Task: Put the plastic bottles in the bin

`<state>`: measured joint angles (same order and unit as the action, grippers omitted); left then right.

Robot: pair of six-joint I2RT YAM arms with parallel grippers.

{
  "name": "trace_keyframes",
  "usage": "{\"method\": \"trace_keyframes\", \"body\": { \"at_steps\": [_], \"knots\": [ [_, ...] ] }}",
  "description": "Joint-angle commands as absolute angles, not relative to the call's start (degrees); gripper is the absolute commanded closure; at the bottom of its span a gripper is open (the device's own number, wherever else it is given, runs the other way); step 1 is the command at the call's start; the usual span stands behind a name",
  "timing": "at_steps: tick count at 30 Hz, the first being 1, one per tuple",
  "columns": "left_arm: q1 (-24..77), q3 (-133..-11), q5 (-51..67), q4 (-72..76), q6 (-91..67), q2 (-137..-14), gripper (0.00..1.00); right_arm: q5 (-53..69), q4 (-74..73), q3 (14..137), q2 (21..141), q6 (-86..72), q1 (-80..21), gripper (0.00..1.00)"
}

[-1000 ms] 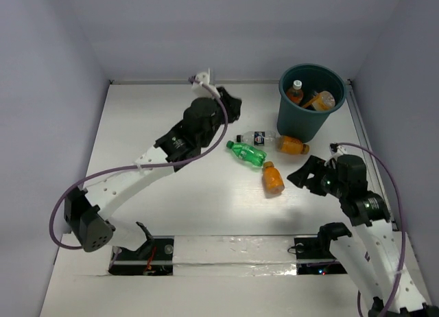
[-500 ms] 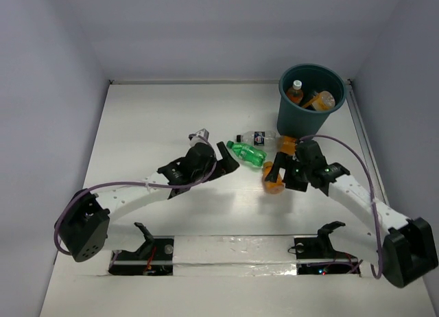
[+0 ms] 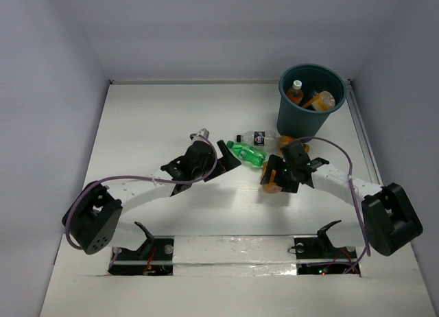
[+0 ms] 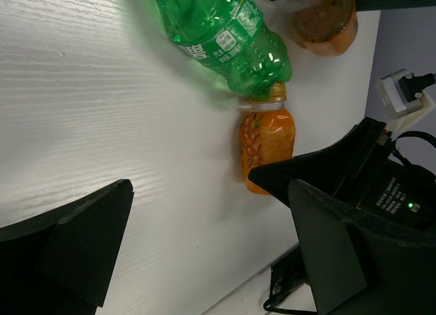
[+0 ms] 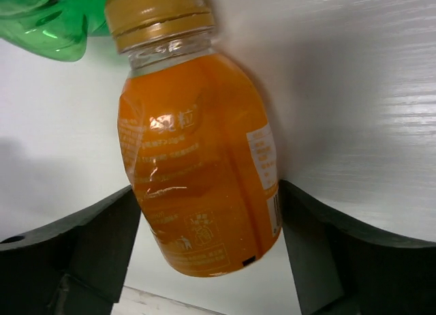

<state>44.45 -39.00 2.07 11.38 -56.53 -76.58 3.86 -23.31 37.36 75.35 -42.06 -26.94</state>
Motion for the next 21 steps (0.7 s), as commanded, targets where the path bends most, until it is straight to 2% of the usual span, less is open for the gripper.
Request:
{"method": "trace_keyframes", "body": {
  "at_steps": [1,6,13,15,17,21],
  "knots": [
    [44.12,-39.37,4.04,15.64,-56.95,-78.83,0.03,1.15,-20.91,39.64,74.36,-44.56,-28.21,0.17],
    [44.12,-40.87,4.57,18.28,-58.27,-82.61,0.03,-1.41,-25.3,37.27,65.67,-45.53,-28.74,0.4],
    [44.12,-42.89,2.38,20.47,-61.69,-85.52,0.02,2.46,-40.24,40.59,44.5,-46.31,-29.36,0.47],
    [44.12,-43.42,1.76,21.09,-63.1,-86.48,0.01,3.43,-42.44,44.45,39.49,-46.23,-29.36,0.48],
    [44.12,-44.9,1.23,21.27,-63.63,-87.71,0.01,0.81,-45.52,53.4,38.93,-44.48,-29.36,0.49],
    [44.12,-47.63,1.32,21.36,-65.47,-92.36,0.01,-7.72,-49.04,72.82,47.7,-36.93,-29.36,0.49]
  ]
}}
